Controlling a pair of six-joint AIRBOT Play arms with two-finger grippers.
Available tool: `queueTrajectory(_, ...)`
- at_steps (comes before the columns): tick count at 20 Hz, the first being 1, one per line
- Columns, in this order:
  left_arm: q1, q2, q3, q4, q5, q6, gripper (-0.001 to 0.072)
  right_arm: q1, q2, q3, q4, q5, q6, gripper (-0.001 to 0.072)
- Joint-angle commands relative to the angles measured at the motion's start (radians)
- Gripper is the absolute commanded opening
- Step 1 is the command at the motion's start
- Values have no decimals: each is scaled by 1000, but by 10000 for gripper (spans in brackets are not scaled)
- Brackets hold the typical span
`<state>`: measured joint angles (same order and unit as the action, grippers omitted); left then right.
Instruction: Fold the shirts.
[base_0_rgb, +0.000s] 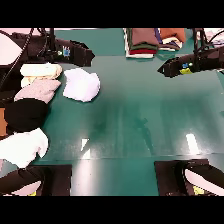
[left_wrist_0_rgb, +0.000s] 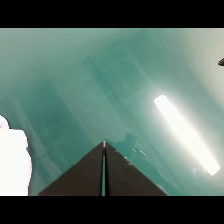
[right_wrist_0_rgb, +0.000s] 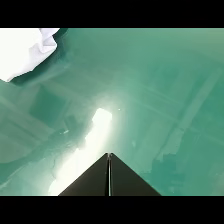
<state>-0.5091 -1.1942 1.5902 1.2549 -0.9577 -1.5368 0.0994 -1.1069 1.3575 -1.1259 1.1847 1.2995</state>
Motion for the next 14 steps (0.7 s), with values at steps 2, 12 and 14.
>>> queueTrajectory(2,0,0,0,0,0,0,25,1,0,0,0,0,0,19)
queueTrajectory(12,47,-26,0,262,93,-63,650,1,0,0,1,-1,0,19)
queueTrajectory(14,134,-95,0,292,19,-110,651,5,0,0,8,-12,0,19)
